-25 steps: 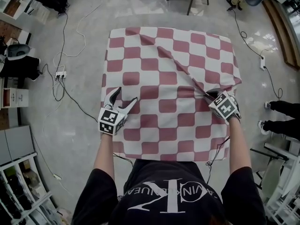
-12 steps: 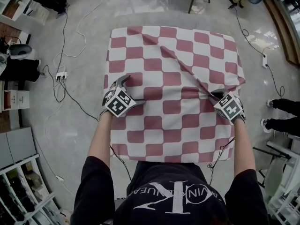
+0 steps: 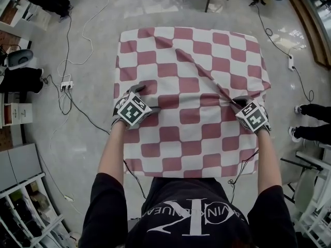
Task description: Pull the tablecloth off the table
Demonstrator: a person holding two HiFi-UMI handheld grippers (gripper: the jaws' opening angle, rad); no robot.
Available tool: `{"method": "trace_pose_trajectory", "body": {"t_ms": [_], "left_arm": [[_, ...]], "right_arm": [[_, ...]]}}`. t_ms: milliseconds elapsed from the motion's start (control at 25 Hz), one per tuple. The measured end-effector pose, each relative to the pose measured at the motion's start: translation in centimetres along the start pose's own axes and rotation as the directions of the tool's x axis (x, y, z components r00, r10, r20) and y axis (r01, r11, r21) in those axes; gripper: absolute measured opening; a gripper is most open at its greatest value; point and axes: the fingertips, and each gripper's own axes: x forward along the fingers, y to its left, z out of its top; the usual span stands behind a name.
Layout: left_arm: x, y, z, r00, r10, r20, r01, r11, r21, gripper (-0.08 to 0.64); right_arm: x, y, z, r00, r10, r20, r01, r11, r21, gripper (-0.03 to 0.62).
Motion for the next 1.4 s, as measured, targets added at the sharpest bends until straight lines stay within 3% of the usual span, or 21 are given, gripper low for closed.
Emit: {"method": "trace_pose_trajectory", "body": {"t_ms": [280,440,800,1040,1400], "left_arm": [[-0.3,-1.0,-0.3,1.0,0.024,-0.01,-0.024,0.999,-0.04,0.379],[-0.5,-1.0,0.3,0.998,0.044,0.037,-0.042,0.997,-0.059,0.309],[-0.9,-2.9,-0.6,0.993,0.105,0.056,-0.095,0.982,-0.16,0.128],[-1.1,-3.6,-0.7,0.99,0.13,0.05,-0.117,0.973,-0.199,0.059],[-1.0,-3.7,-0.7,0.984,0.173,0.046,-0.156,0.955,-0.252,0.018]], "right_arm": [[0.0,0.2,0.2,0.999,-0.032,0.023,0.032,0.999,0.023,0.033],[0.0,-0.2,0.5,0.997,-0.051,0.051,0.048,0.997,0.059,0.026],[0.4,0.7,0.3,0.99,-0.113,0.086,0.105,0.99,0.09,0.02],[0.2,1.2,0.2,0.984,-0.142,0.105,0.13,0.985,0.11,0.02],[0.0,1.1,0.2,0.971,-0.191,0.147,0.18,0.98,0.083,0.017]]}}
